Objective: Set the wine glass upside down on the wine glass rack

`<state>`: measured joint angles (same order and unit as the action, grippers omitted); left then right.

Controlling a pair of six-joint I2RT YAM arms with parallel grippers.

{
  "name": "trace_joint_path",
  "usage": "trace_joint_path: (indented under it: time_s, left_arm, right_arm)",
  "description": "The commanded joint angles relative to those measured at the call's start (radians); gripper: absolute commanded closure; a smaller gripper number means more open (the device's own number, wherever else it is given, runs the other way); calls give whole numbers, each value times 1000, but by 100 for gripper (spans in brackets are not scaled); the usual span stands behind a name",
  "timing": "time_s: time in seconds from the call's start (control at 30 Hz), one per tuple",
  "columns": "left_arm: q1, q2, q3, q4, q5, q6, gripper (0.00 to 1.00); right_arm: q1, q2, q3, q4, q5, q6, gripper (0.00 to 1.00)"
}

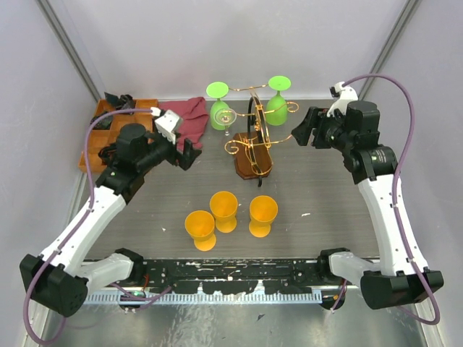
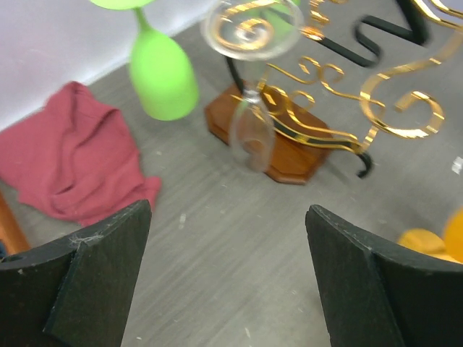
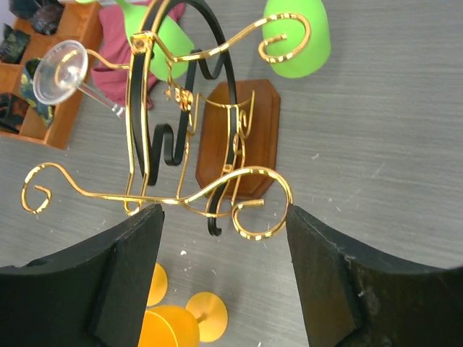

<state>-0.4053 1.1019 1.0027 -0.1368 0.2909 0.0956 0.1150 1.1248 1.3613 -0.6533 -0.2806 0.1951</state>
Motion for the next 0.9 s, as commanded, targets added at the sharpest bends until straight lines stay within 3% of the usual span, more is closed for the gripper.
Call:
trace_joint_path:
  time_s: [0.0,0.2,0.43,0.67,0.87]
  left_arm:
    - [-62,-114,-55,-108,169,-25,6]
    - [-184,-168,-82,-265,125,-23,8]
    - [-336,-170,-111,-303,-20,-65,10]
    - [-425,-38,-60,-330,-226,-49,11]
    - [-435,68,-16,-322,-290,-15,11]
  right_arm:
    - [53,-53,4,-48,96,30,27]
    - [102,6,62,-62,105,40,29]
    - [127,52,89,-63,110,37,29]
    - [127,44,112,-66,110,15,29]
    - [126,53,140,-65,96,3,29]
